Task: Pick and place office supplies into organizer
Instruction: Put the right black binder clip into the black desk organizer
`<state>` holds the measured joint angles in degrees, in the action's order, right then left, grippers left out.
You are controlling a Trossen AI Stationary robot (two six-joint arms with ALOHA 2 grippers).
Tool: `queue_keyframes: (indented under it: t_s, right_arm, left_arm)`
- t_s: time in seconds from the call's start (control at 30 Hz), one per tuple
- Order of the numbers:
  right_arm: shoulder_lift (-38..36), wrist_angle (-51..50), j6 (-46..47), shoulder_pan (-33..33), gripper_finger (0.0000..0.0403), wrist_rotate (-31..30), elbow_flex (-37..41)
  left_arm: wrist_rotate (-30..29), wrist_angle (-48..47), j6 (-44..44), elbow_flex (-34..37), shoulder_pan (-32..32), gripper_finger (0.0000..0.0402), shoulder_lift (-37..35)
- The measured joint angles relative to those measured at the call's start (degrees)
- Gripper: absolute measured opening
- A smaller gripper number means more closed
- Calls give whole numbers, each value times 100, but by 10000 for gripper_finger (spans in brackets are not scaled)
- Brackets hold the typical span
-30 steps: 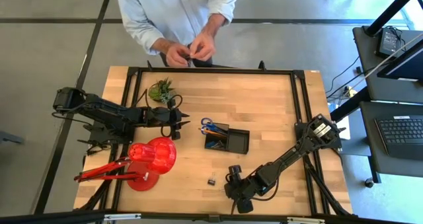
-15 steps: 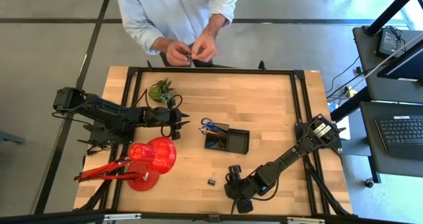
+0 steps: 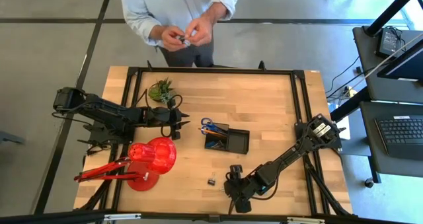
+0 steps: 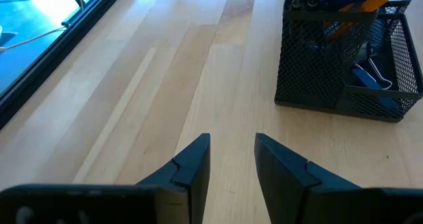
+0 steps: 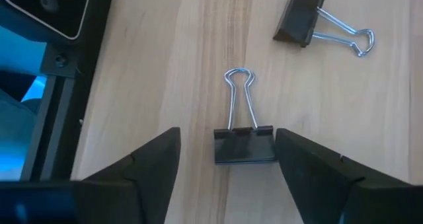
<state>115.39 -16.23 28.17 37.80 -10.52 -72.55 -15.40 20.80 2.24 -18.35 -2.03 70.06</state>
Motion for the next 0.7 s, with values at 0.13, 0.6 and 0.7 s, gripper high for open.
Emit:
queue_keyframes:
  t_s: [0.13,0.6,0.7]
  right_arm:
    - [0,-4,-166,-2,243,-2,0]
    - [-7,-242,-277,-2,235,-59,1]
    - [-7,-252,-272,-2,235,-61,7]
  left_arm:
    - [0,0,0,0,1,113,0]
    - [0,-1,0,0,0,113,0]
    - [0,-1,0,0,0,113,0]
